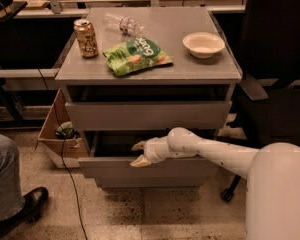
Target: Close middle drawer
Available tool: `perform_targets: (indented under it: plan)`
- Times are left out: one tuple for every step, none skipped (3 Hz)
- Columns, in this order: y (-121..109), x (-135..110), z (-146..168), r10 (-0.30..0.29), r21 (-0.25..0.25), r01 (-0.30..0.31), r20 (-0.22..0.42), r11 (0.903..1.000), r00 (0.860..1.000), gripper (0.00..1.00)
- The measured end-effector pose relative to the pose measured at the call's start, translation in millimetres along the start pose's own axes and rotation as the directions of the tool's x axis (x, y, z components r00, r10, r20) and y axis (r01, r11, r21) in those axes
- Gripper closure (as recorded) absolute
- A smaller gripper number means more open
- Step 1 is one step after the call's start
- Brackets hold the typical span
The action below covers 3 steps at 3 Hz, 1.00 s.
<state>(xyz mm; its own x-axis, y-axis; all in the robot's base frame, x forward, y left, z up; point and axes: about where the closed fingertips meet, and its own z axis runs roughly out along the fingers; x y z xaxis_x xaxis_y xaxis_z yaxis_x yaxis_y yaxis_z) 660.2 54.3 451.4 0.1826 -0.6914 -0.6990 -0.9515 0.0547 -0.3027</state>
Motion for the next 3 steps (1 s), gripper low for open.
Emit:
perform_targets:
  plan:
    - [8.4, -2.3, -17.2, 0.008, 0.017, -0.007, -0.011, 0.9998, 1.0, 0.77]
    - [18.6, -10.9, -52.6, 0.008, 0.066, -0.006, -0.023, 0.9978, 1.0, 1.0]
    - [30.2, -10.9, -76.3, 0.021, 0.097, -0.018, -0.032, 0.9952, 0.999, 1.0]
